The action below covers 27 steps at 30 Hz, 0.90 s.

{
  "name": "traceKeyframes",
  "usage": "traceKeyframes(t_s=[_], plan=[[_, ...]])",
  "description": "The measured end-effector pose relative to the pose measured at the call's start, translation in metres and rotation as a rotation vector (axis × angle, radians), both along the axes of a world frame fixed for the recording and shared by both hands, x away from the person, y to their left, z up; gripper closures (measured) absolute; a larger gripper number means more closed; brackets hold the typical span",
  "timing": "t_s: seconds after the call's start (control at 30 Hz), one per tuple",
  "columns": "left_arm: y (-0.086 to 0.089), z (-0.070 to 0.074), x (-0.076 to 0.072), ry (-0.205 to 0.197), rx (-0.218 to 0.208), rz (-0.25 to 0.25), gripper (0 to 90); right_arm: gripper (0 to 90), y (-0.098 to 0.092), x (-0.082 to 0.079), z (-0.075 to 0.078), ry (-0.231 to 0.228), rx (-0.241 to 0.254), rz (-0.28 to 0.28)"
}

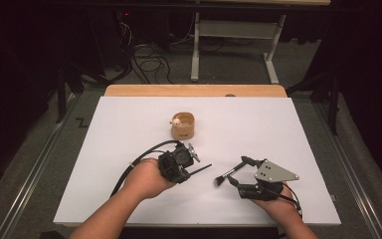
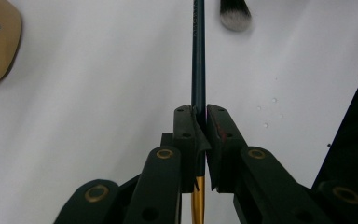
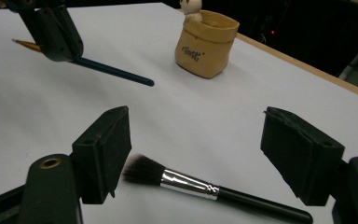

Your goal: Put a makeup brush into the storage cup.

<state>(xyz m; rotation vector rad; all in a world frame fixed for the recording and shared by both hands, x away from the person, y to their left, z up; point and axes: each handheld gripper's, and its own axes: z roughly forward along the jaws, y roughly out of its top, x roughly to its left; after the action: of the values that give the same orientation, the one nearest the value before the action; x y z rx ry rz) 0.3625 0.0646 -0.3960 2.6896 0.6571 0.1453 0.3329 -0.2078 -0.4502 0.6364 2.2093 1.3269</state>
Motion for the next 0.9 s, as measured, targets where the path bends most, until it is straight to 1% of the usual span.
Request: traceKeyframes(t_s=[0.17,0.23,0.33,0.4,0.47,0.53,0.6,0.63,0.67,0.7,0.77,0.9], plan=[[-0.005,0.001,0.0,-0.001,0.003,-0.013,83.0,24.6,0.007,-0.005,-0.002,-0.01,-0.049,0.026],[-0.006,0.002,-0.001,-0.002,0.005,-0.017,83.0,24.6,0.009,-0.006,-0.003,-0.019,-0.057,0.043],[-0.007,0.003,-0.001,0.0,0.004,-0.011,83.0,24.4,0.012,-0.008,-0.003,-0.02,-0.077,0.054],[-0.008,0.003,-0.001,0.001,0.011,-0.017,83.0,24.8,0.014,-0.009,-0.004,-0.022,-0.083,0.056],[-0.009,0.003,-0.002,0.004,0.018,-0.022,83.0,25.8,0.015,-0.009,-0.004,-0.037,-0.097,0.067],[-0.011,0.004,-0.003,0.006,0.021,-0.028,83.0,26.1,0.017,-0.011,-0.004,-0.04,-0.109,0.069],[-0.013,0.004,-0.004,0.004,0.022,-0.038,82.9,28.8,0.018,-0.012,-0.004,-0.051,-0.118,0.072],[-0.014,0.005,-0.004,0.004,0.023,-0.041,83.0,31.6,0.018,-0.012,-0.003,-0.061,-0.127,0.09],[-0.015,0.005,-0.004,0.001,0.027,-0.046,83.0,32.4,0.019,-0.013,-0.003,-0.068,-0.13,0.096],[-0.016,0.005,-0.005,0.004,0.028,-0.051,83.0,32.7,0.019,-0.013,-0.001,-0.079,-0.139,0.104],[-0.016,0.006,-0.005,0.01,0.032,-0.054,83.0,32.7,0.021,-0.013,0.001,-0.081,-0.136,0.112],[-0.017,0.008,-0.003,0.015,0.034,-0.042,83.0,31.5,0.026,-0.013,0.003,-0.107,-0.161,0.112]])
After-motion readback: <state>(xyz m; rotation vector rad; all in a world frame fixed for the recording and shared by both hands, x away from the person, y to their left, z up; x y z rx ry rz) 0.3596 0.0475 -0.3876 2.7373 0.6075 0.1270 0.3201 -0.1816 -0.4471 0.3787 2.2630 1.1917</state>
